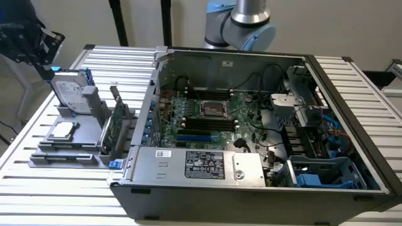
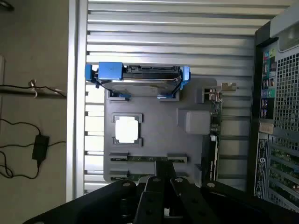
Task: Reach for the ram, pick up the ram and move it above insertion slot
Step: 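Reach for the ram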
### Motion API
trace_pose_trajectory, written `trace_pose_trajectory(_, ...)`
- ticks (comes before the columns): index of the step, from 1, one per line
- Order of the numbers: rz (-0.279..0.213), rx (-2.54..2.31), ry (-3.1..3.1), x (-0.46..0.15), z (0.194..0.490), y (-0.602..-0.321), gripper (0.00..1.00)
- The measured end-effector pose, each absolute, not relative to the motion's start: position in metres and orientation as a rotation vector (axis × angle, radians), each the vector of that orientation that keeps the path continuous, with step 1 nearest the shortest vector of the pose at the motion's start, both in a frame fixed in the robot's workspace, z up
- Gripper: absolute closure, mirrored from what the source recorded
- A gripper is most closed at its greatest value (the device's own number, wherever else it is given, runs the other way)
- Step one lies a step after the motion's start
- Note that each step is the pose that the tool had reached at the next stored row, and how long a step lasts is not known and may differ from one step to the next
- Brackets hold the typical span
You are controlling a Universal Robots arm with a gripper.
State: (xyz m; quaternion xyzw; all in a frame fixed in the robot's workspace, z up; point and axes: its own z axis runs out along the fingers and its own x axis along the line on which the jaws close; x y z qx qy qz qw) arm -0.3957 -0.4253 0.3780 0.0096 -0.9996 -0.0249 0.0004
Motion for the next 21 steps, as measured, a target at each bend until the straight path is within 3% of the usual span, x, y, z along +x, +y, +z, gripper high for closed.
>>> trace_pose_trajectory(14,-0.078,0.03,-3.14,-0.396,0.378,-0.426,0.89)
trace_pose_trajectory(21,-0.078,0.03,-3.14,-0.396,0.378,-0.454,0.89)
